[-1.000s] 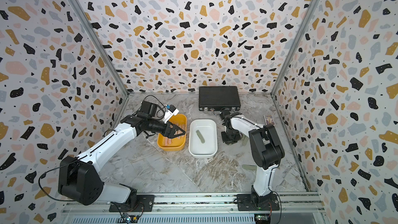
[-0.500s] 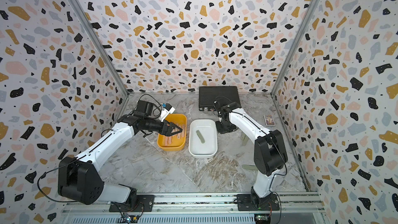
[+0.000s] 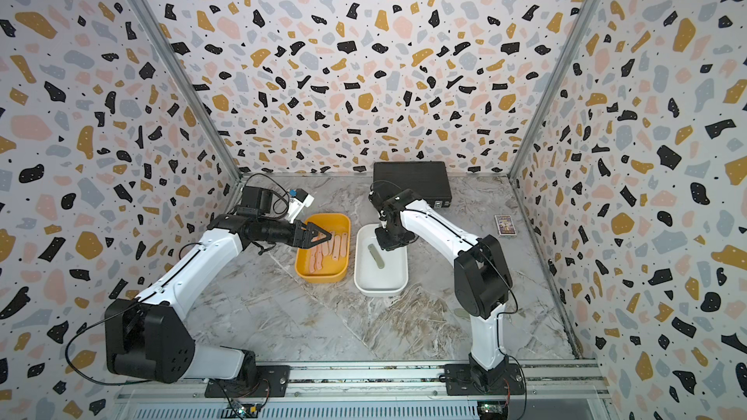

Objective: Place the fruit knives into the storage box by color
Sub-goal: Place the fruit knife in the storage box.

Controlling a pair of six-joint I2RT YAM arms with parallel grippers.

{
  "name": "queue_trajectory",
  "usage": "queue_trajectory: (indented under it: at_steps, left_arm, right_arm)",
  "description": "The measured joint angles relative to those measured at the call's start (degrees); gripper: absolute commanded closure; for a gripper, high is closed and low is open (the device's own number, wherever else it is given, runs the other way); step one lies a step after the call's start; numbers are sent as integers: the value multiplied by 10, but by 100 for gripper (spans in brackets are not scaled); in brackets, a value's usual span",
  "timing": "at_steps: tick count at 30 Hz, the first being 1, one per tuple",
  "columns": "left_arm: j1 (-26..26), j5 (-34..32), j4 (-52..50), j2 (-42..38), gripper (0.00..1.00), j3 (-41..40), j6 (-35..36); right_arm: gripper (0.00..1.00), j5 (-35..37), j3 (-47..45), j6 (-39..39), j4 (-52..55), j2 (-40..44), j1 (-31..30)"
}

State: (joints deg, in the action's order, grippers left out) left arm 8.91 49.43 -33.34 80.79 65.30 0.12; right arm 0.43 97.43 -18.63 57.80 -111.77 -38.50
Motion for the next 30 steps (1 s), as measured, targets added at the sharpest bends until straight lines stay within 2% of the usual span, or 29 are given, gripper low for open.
queue_trajectory:
  at_steps: [6,20,30]
  left_arm:
    - [0,11,0,0,11,0,-5]
    - [0,13,1,0,11,0,-9]
    - [0,13,1,0,11,0,-9]
  right_arm:
    - [74,-24,0,-7,-18,-34,-12]
    - [74,-27,-1,-6,-42,-87,-5]
    - [72,-34,-17,-6,-57,-92,5]
